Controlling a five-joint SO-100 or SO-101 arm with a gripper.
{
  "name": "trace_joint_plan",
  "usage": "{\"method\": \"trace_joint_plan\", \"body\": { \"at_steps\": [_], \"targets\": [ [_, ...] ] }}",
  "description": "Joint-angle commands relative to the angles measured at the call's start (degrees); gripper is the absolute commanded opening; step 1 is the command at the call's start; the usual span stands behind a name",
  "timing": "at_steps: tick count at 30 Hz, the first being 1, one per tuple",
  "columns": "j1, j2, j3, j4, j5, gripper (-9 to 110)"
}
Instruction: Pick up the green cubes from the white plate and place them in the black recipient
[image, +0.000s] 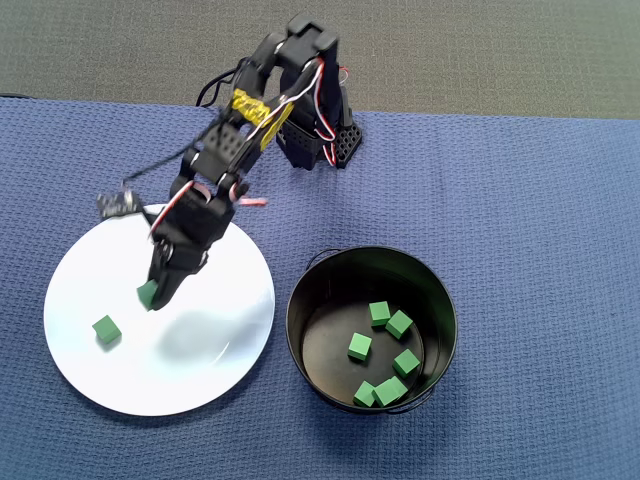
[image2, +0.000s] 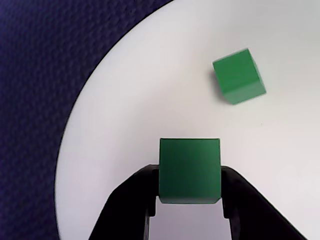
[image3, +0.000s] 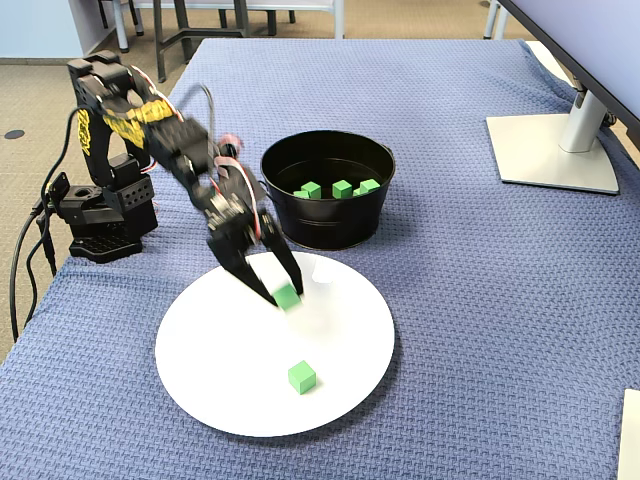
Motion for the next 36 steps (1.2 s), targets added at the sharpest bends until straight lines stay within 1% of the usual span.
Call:
{"method": "trace_joint_plan", "body": {
  "at_steps": [1,7,13,17,20,24,27,28,30,31,33,36],
  "targets": [
    [-2.55,11.16,-3.43,14.85,11.51,0],
    [-7.91,21.18,-5.01,27.6,23.82,0],
    [-15.47,24.43,-15.64,41.13,37.0,0],
    [-21.97,25.4,-22.15,47.37,46.93,0],
    [-28.48,23.82,-26.02,49.39,53.44,0],
    [-38.41,19.34,-28.12,48.69,59.59,0],
    [-45.88,16.35,-27.33,46.05,61.52,0],
    [-48.25,15.29,-26.89,45.26,60.64,7],
    [-51.94,12.48,-27.33,44.91,58.71,26],
    [-52.65,11.34,-27.86,44.91,58.01,30],
    [-52.38,10.63,-28.12,44.38,56.43,32],
    [-47.9,11.78,-28.56,42.54,50.45,30]
  ]
}}
